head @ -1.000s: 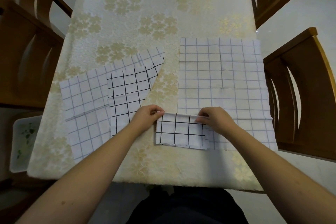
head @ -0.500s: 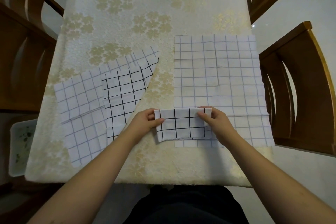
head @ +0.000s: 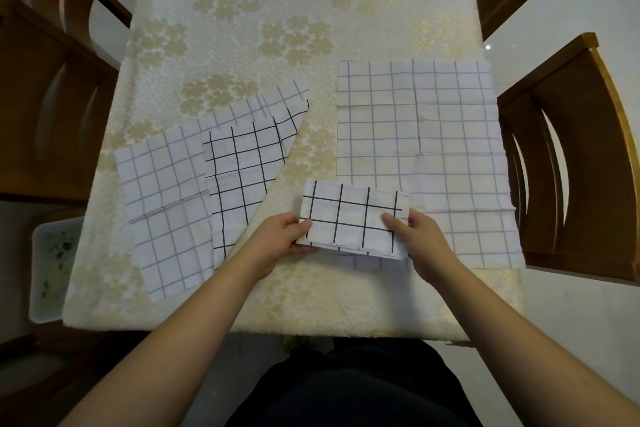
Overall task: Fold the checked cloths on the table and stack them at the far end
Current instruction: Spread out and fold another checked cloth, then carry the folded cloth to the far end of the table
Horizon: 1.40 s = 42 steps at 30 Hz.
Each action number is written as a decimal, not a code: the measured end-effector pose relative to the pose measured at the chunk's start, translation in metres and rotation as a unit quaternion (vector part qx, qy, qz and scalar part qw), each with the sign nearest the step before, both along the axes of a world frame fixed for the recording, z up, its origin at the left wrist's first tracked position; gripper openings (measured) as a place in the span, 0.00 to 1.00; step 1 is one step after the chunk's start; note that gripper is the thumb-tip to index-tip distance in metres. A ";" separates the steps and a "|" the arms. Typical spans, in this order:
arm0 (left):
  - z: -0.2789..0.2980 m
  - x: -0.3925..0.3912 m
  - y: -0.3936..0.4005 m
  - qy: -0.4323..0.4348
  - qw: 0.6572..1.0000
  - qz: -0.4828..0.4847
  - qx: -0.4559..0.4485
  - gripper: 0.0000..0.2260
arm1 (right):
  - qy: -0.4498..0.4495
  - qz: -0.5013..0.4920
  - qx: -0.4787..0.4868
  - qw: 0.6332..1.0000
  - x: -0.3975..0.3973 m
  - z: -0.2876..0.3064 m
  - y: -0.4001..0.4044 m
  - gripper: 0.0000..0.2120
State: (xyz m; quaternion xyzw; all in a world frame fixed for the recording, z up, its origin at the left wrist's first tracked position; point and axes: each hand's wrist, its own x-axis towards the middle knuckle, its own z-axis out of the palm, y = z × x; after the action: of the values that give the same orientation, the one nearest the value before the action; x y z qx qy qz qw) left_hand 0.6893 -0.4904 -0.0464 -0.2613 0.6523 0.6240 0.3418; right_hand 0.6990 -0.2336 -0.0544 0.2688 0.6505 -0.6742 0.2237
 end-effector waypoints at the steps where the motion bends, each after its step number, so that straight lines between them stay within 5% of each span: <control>1: 0.003 0.002 -0.001 0.011 1.000 0.012 -0.007 0.09 | 0.004 0.000 0.002 1.000 0.001 0.003 0.000 0.09; 6: 0.014 0.015 -0.008 0.056 0.998 0.008 -0.024 0.04 | 0.026 -0.003 0.001 1.000 0.007 0.018 -0.006 0.10; 12: 0.032 0.039 -0.030 0.123 0.985 -0.042 -0.115 0.23 | 0.055 -0.018 -0.001 0.998 0.029 0.056 -0.021 0.09; 22: 0.103 0.101 -0.069 0.175 0.984 0.032 0.011 0.09 | 0.115 -0.033 0.010 0.993 0.117 0.117 -0.074 0.16; 28: 0.121 0.139 -0.087 0.184 0.982 0.022 0.020 0.10 | 0.097 -0.069 0.027 0.992 0.171 0.132 -0.097 0.13; 42: 0.128 0.179 -0.007 0.194 0.973 -0.119 0.041 0.08 | 0.108 -0.231 0.036 0.966 0.280 0.160 -0.039 0.16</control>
State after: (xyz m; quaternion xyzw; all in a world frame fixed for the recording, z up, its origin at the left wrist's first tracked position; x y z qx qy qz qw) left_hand 0.8687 -0.4974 0.0820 -0.0418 0.7067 0.6437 0.2906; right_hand 0.9791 -0.2722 0.1056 0.3453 0.6151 -0.7086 -0.0203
